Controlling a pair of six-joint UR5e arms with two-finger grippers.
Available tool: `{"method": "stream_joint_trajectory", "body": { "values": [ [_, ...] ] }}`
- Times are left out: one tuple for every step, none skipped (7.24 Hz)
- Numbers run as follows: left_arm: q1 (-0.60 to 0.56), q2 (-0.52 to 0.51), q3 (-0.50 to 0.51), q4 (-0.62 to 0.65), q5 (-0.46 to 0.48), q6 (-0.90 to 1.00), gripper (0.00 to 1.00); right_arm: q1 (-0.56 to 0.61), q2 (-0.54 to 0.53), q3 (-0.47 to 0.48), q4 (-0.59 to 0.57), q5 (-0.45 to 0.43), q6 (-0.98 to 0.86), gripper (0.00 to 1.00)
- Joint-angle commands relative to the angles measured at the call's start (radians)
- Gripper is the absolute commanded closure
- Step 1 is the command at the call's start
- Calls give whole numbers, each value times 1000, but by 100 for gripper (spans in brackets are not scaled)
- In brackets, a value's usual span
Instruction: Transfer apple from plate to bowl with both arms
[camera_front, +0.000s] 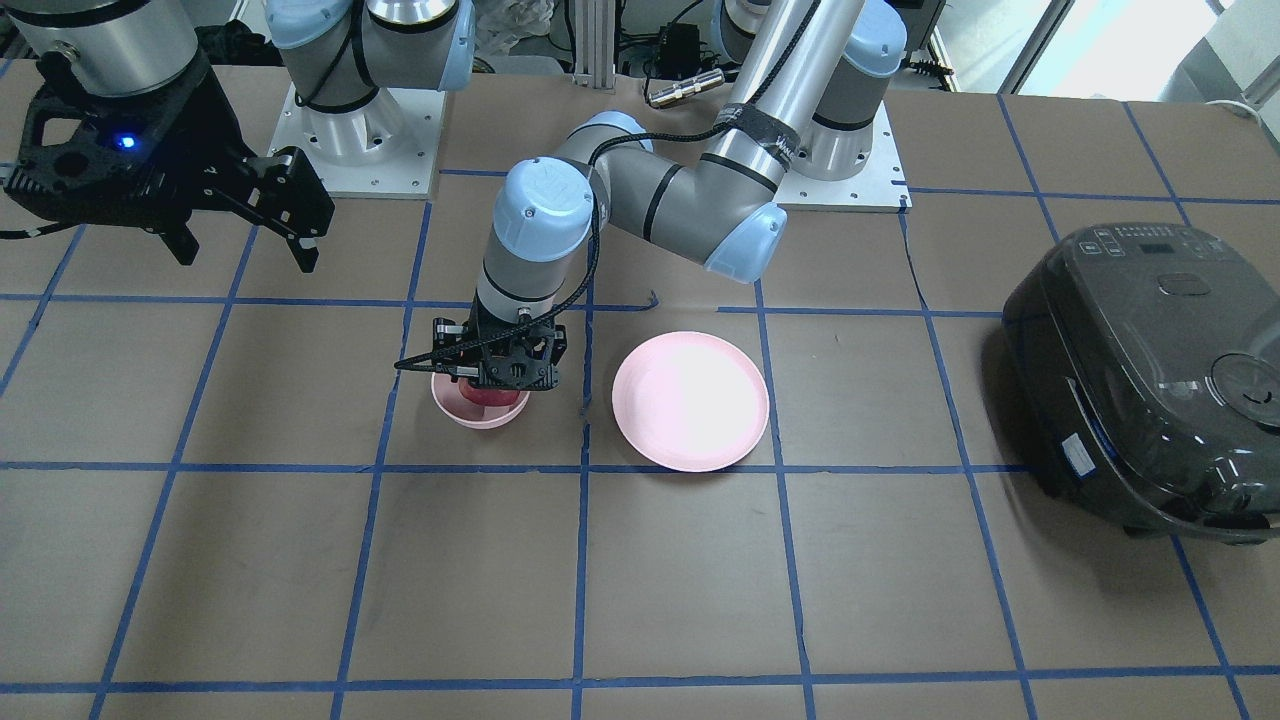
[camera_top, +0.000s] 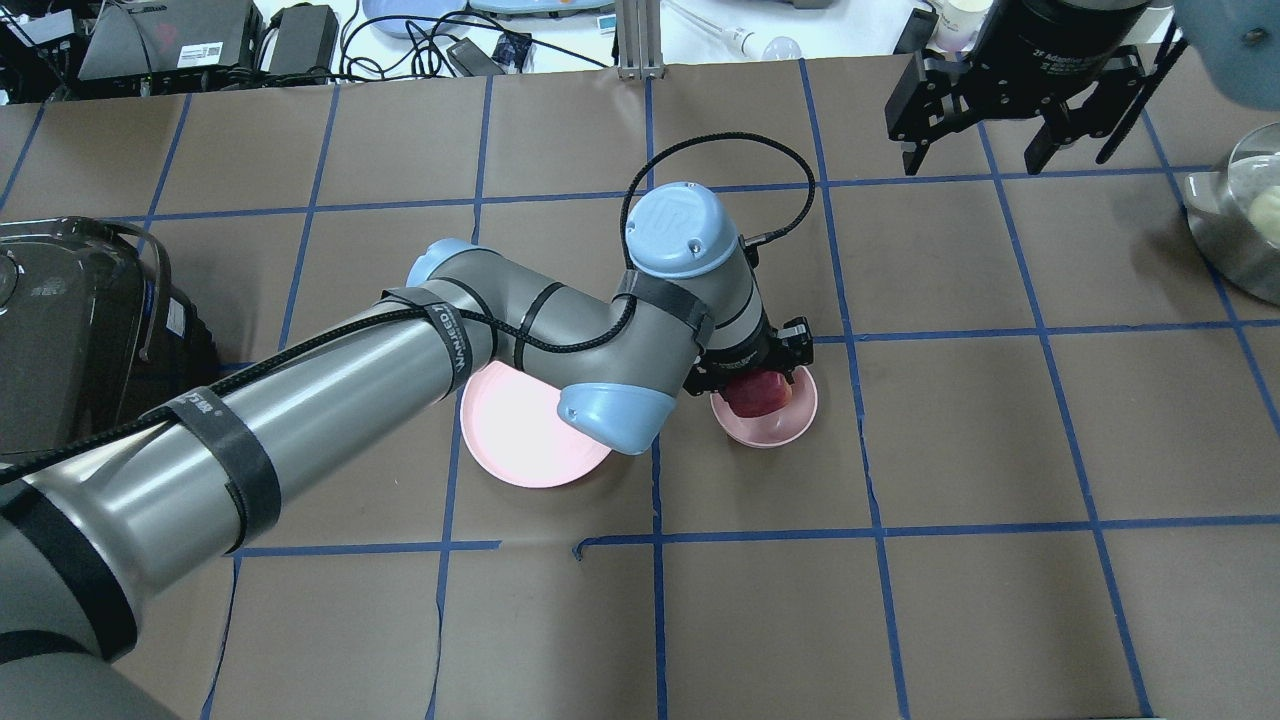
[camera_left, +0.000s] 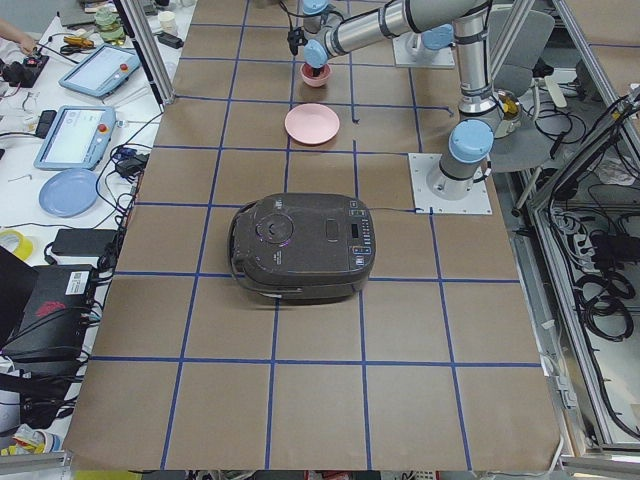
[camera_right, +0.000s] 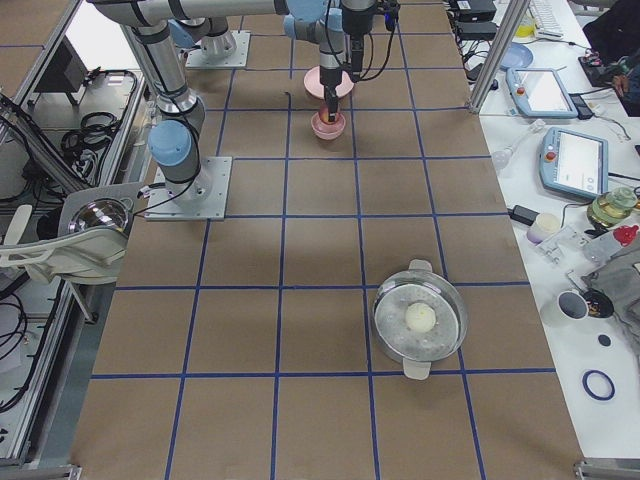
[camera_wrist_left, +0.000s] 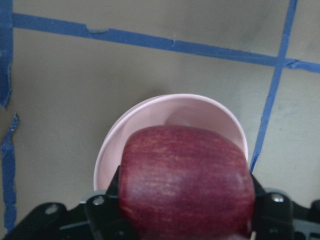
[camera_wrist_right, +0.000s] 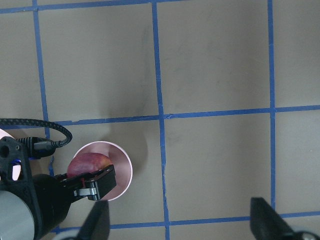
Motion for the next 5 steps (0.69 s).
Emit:
{"method": "stream_joint_trajectory", "body": {
  "values": [
    [3,28,11,2,2,12,0,3,0,-2,2,0,-2,0],
    [5,35,10,4,5,15,0,0,0,-2,1,0,-2,0],
    [18,64,1,-16,46,68,0,-2,0,-2,2,0,-2,0],
    [44,99,-2,-78,83,172,0,-2,0,-2,2,0,-4,0],
    [84,136,-4,-150,133,287,0,-2,0,0,4,0,-4,0]
  ]
}}
